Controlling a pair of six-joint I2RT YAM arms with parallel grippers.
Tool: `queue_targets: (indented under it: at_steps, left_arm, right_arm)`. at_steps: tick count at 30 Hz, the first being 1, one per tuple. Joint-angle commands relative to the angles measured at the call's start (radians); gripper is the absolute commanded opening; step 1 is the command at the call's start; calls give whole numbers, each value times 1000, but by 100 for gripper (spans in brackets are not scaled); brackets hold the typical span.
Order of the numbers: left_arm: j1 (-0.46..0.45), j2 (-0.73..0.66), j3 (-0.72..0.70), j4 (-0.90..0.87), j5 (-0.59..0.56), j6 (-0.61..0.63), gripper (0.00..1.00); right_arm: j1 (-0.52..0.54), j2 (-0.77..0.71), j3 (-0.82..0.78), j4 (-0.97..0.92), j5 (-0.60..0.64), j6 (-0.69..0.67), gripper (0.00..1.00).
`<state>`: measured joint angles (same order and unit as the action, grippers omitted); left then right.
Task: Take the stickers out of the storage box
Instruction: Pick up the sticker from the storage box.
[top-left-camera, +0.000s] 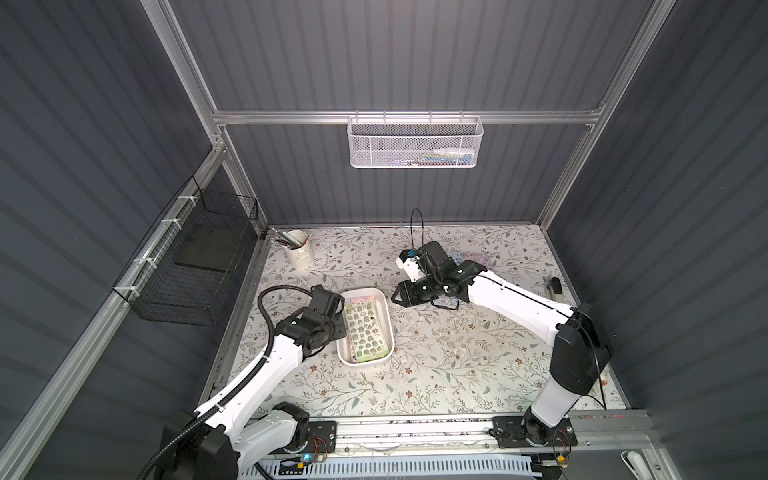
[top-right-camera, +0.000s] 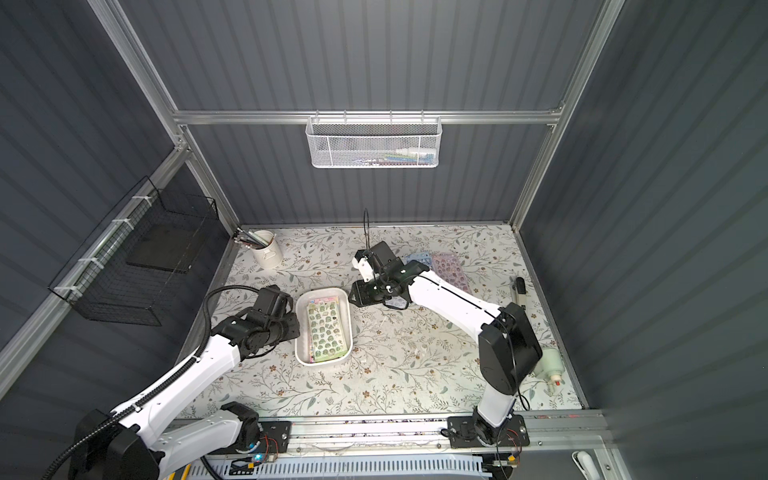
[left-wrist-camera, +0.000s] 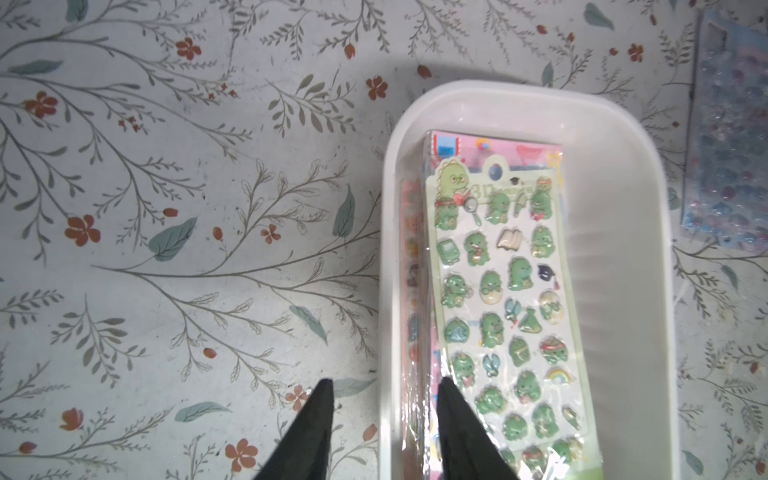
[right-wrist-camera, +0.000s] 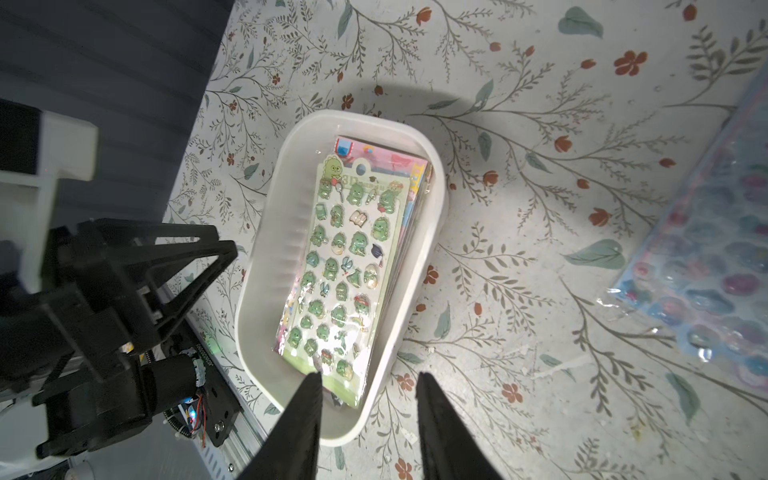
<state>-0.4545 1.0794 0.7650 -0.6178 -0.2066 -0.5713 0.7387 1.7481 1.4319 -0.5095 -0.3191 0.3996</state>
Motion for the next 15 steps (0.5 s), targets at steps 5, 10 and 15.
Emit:
queue_targets:
  at_steps: [5, 10, 15]
  left_arm:
    - [1, 60, 77, -18, 53, 7, 39]
    - [2, 85, 62, 2, 18, 14, 38]
    - [1, 94, 16, 14, -21, 22, 39]
  right_arm:
    - [52, 104, 47, -53, 83, -8, 40]
    - [77, 109, 62, -52, 87, -5, 40]
    - [114, 134, 102, -65, 89, -7, 40]
